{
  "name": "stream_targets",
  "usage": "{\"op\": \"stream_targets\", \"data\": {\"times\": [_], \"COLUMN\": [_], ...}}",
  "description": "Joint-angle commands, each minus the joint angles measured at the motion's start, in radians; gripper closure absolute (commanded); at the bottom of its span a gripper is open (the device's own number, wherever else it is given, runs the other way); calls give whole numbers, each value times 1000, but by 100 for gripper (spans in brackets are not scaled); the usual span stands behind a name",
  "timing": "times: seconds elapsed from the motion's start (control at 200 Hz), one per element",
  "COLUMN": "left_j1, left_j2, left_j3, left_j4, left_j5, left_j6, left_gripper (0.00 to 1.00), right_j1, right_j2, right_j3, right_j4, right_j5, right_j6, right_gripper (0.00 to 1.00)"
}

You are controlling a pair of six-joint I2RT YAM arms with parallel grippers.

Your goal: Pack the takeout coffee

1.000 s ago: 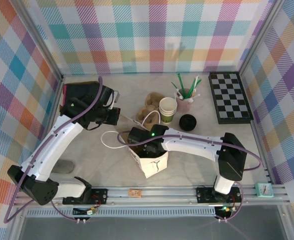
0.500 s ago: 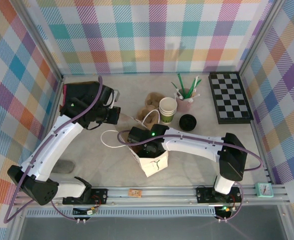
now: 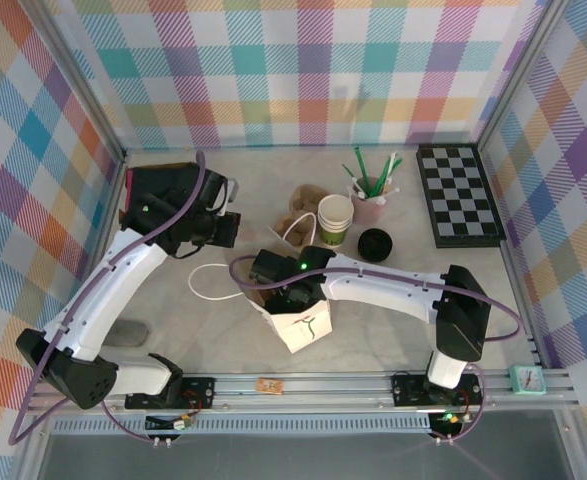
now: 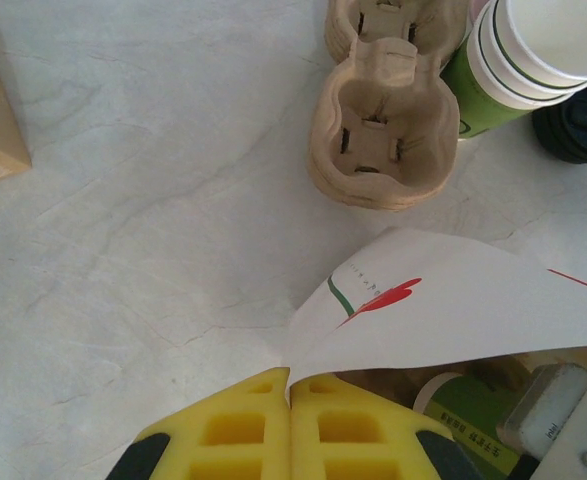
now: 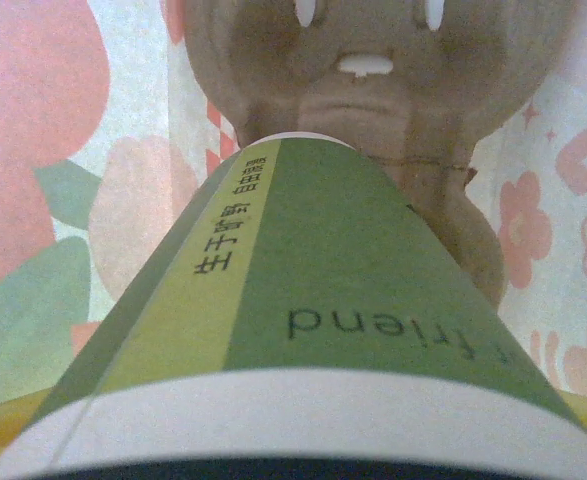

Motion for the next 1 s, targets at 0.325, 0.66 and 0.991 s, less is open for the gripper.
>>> {"op": "stream_targets", "data": {"times": [0.325,0.66,0.991], "left_j1": [13,13,13], "left_j2": [5,5,5], "left_j3": [39,46,54], "left_j4": [-3,-12,-18], "left_j5": [-31,-49,-64], "left_j6": [15,25,29], "left_gripper": [100,100,100], "right_j1": [7,7,7], "right_j2": [18,21,48], "right_j3": [17,-20,-26], "right_j4": [-113,-138,-152], "right_j5": [-10,-45,-92], "right_j6": [-26,-18,-24], "right_gripper": [62,62,61]}}
